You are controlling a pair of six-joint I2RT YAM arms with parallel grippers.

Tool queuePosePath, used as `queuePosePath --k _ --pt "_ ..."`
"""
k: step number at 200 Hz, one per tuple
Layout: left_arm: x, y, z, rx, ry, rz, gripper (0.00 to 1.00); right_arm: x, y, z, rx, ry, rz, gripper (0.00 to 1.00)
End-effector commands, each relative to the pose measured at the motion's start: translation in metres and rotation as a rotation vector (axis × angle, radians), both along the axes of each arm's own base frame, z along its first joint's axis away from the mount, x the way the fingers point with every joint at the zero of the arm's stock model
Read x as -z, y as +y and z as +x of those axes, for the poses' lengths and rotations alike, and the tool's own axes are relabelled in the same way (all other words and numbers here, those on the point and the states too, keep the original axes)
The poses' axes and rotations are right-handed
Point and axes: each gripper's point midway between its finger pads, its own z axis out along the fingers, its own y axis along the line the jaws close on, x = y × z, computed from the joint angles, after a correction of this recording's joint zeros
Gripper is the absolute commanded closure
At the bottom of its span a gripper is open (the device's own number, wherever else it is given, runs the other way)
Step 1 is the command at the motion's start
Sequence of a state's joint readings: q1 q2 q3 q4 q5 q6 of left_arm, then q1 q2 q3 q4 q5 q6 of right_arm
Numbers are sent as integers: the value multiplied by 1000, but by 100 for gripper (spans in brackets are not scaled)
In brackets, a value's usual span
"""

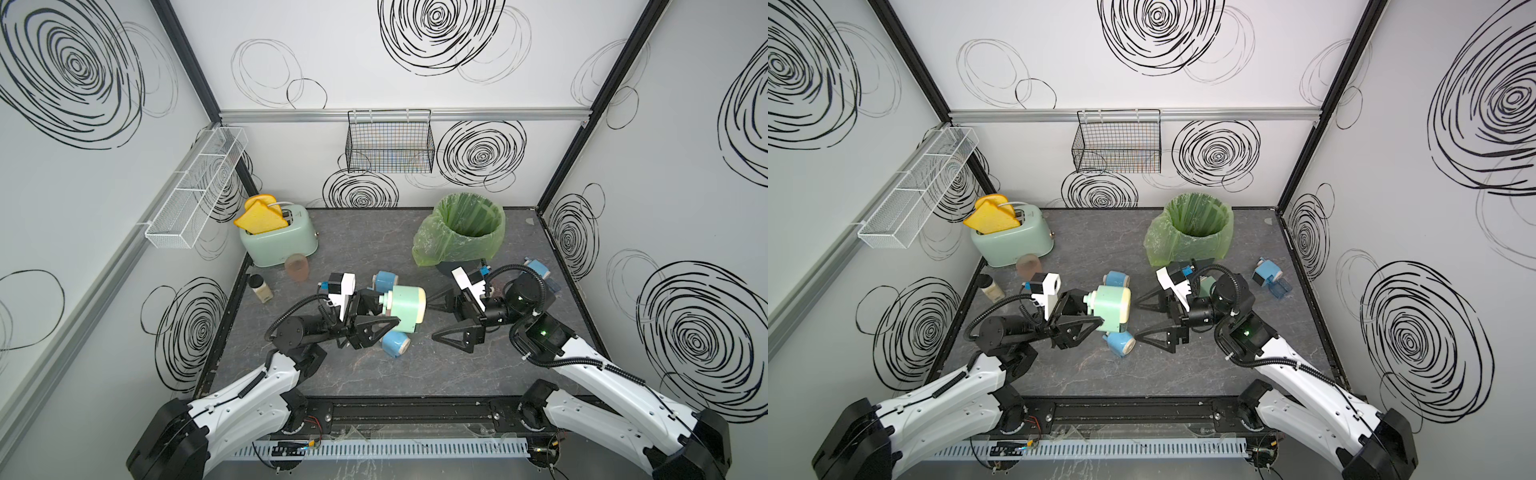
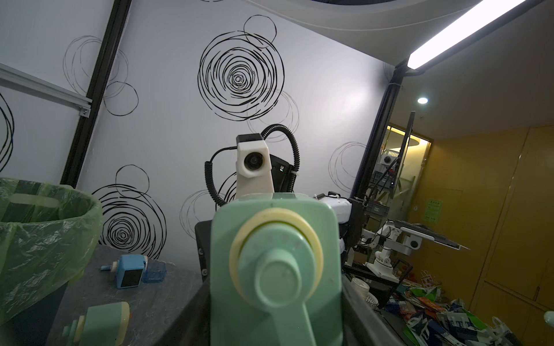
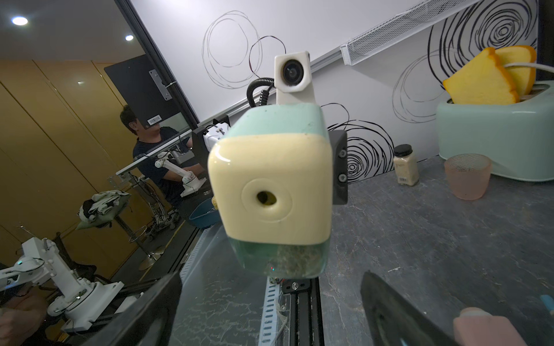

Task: Take out the pencil sharpener tray and clean the shavings
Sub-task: Open the container of the pencil sharpener.

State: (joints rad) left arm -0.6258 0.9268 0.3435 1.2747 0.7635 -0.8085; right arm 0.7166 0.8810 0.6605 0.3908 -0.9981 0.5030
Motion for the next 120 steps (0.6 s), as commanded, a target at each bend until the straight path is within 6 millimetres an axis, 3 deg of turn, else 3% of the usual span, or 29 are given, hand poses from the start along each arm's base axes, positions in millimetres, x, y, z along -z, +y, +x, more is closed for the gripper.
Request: queuePosePath --k 1,58,89,120 --pt "-24 13 -16 36 -70 -110 55 -16 5 1 45 -102 56 3" --pt "-20 12 -15 22 -62 -103 55 -14 22 7 64 -104 47 5" --pt "-19 11 -14 21 -59 -99 55 -18 23 10 86 -104 64 18" --pt "-16 10 -13 20 -55 -92 55 -23 23 9 87 -103 79 22"
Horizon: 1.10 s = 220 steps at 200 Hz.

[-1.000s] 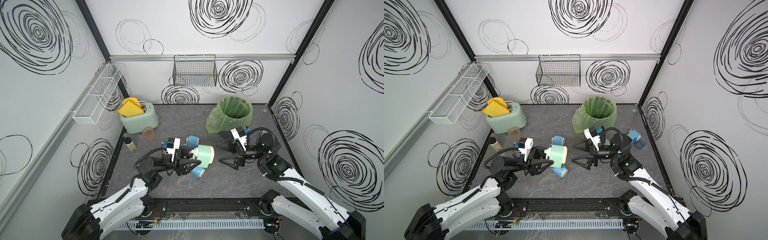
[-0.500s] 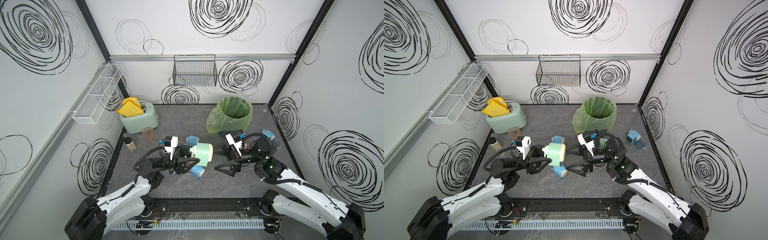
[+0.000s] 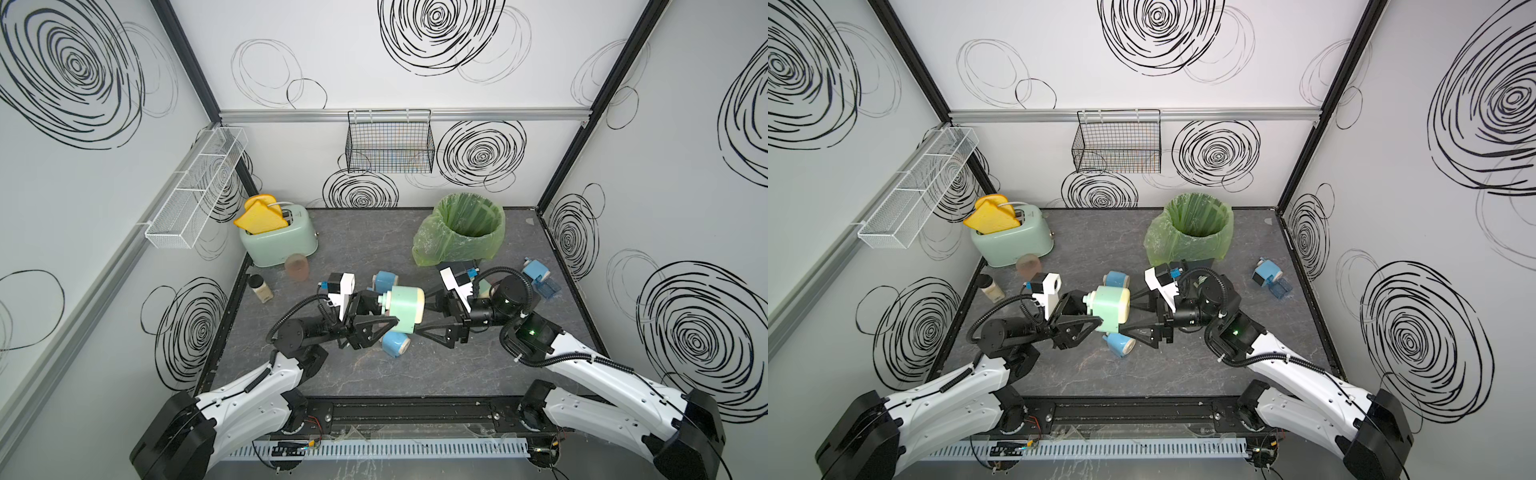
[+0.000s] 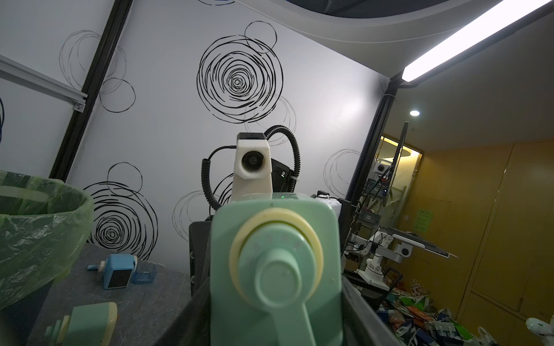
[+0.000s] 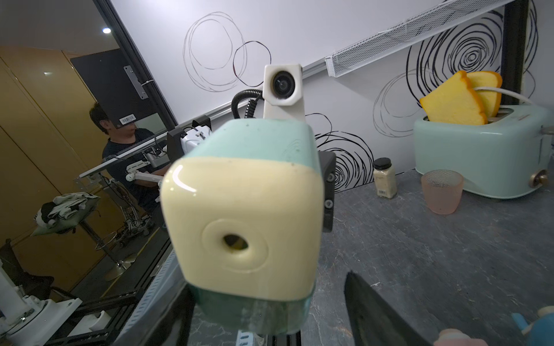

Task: Take out the pencil sharpener tray and clean the shavings
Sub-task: Open the container of the pencil sharpener.

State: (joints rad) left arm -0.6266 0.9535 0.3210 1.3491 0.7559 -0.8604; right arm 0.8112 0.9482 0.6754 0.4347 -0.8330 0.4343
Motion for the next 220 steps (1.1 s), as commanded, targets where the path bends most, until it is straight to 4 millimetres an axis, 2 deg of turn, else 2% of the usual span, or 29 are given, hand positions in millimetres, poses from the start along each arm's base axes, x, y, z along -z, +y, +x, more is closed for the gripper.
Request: queuePosePath --k 1,29,66,91,120,166,220 --pt "-19 9 -12 2 -84 -71 55 -25 -1 -1 13 -53 67 22" --pt "-18 8 -11 -1 -83 -67 55 -26 0 1 16 -44 72 23" --pt "-17 7 -10 -5 -84 -63 55 -21 2 3 23 -26 58 39" --pt "-17 7 -10 -10 -87 -59 55 -19 2 4 24 -22 53 46" --pt "-17 9 -8 -24 -89 -53 55 -14 -1 9 40 -13 37 47" --pt "-19 17 -4 -60 -96 -43 55 -4 -20 19 60 6 24 48" --pt "-20 21 -3 -74 -97 -42 55 4 -33 19 43 15 2 47"
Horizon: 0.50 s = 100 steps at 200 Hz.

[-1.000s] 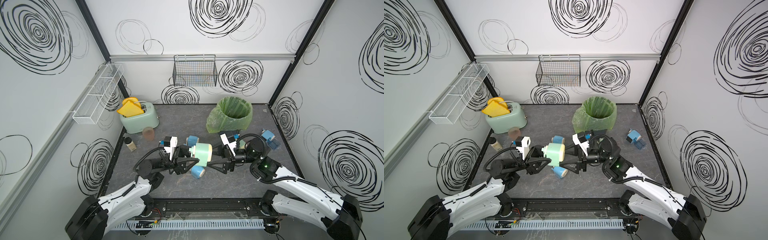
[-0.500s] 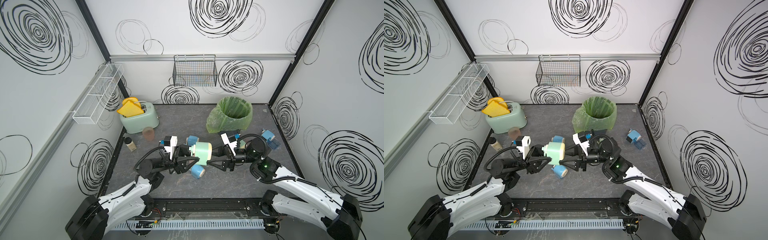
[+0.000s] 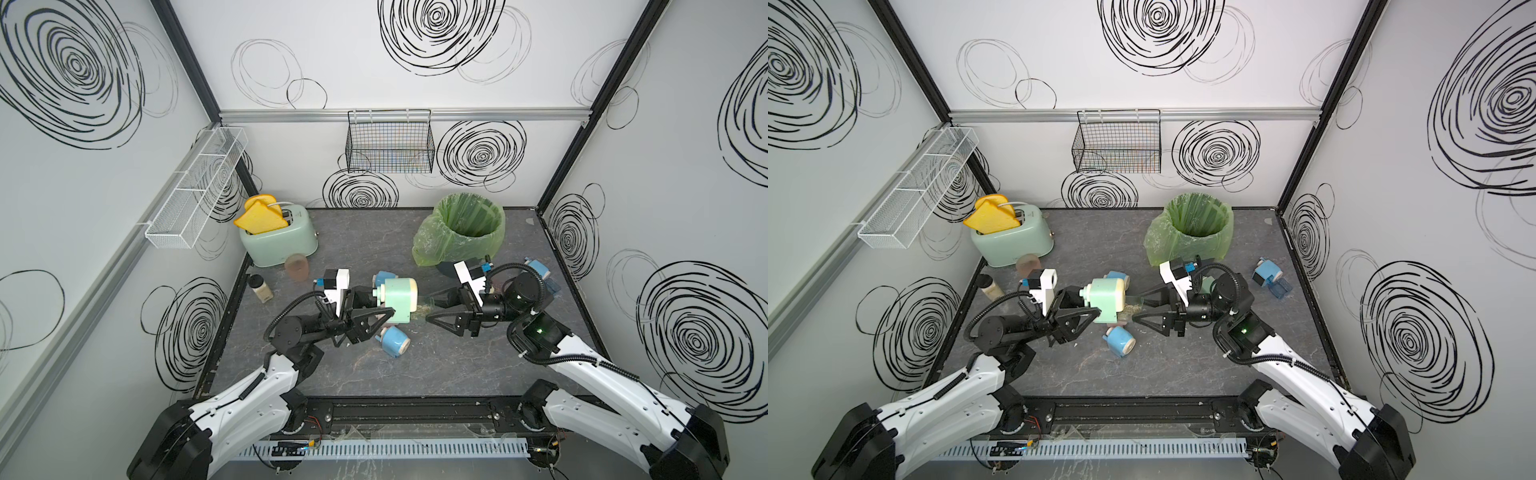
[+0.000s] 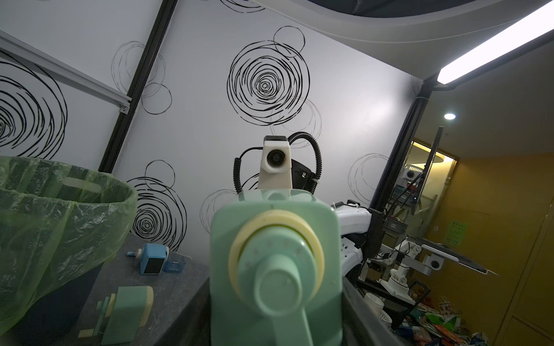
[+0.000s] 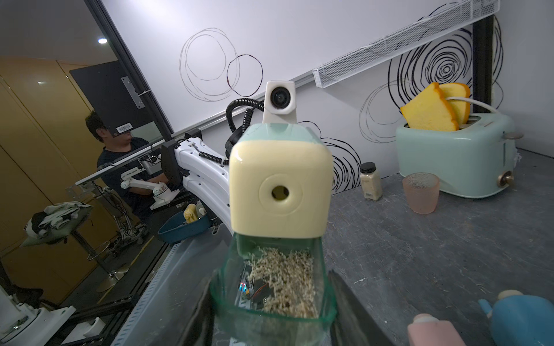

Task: Take out the pencil sharpener tray and clean the shavings
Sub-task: Open the container of the pencil sharpener.

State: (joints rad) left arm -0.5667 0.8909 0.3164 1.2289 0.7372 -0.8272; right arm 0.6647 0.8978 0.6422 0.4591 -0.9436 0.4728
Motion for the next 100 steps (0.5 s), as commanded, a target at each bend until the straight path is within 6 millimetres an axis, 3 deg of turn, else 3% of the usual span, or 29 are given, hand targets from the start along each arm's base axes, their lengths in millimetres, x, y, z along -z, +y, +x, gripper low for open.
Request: queuePosePath --k 1,40,72,100 --pt "-26 10 -19 15 -128 -67 55 7 -6 3 9 15 -17 48" --pt "-30 17 -12 -30 -128 -63 55 14 -17 12 44 15 -41 48" --pt "-33 28 16 -148 -83 -32 55 16 -31 23 89 7 -57 47" --pt "-33 32 36 -201 -41 18 55 13 -44 53 229 -19 -111 47"
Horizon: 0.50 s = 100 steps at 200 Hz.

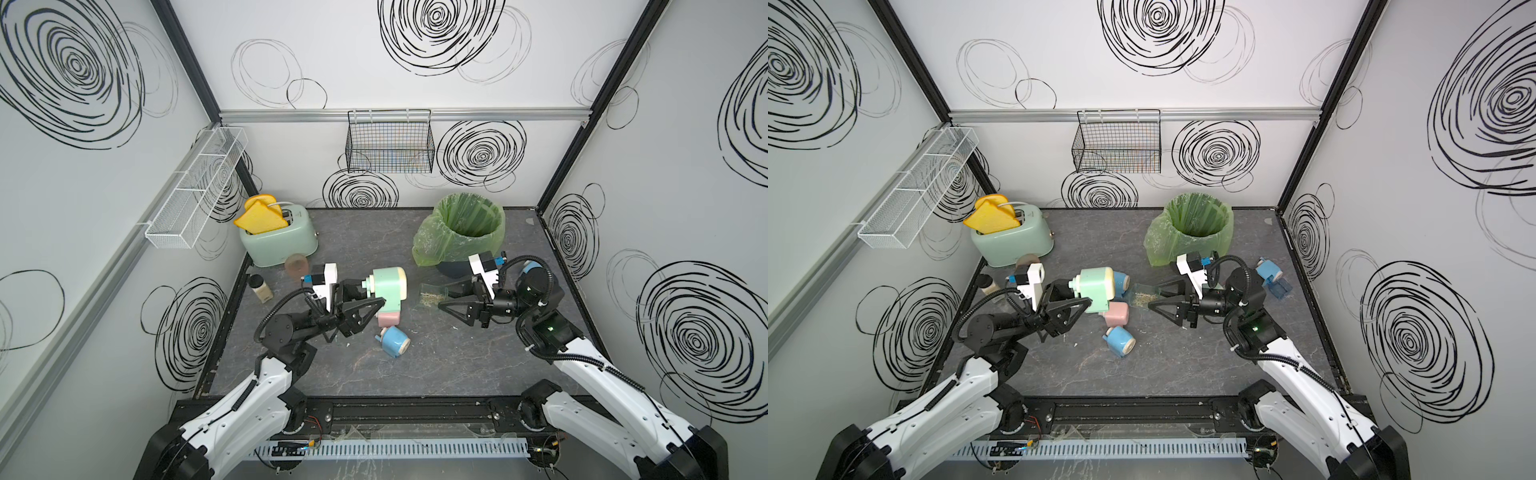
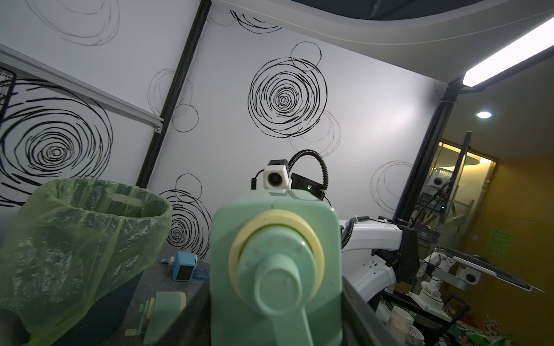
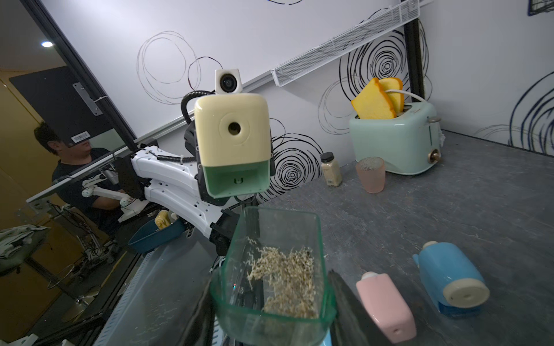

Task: Take out the pencil sharpener tray and clean the shavings
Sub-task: Open the container of the pencil sharpener, then pour the shavings into the trash bin.

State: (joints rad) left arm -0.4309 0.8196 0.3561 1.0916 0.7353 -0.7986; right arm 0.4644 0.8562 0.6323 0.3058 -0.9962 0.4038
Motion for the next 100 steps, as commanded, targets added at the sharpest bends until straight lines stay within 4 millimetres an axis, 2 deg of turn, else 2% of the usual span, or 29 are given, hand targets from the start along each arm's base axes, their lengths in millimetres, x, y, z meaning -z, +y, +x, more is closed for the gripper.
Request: queuePosePath --k 1,22,38,54,71,100 --pt "-23 6 9 -52 -39 5 55 -7 -10 17 87 -55 -50 47" --pt "-22 4 16 -68 -18 55 55 -10 -20 65 317 -79 -182 46" --pt "-21 3 18 -80 -7 93 55 -4 -36 108 511 -68 -344 47" --pt "-20 2 19 -99 -9 142 55 -3 -52 142 655 -85 -488 47" --pt "-12 3 20 -123 9 191 55 -5 -66 168 771 -116 -623 46" --pt "-12 3 10 -122 -9 185 55 -14 -97 203 949 -146 -834 46"
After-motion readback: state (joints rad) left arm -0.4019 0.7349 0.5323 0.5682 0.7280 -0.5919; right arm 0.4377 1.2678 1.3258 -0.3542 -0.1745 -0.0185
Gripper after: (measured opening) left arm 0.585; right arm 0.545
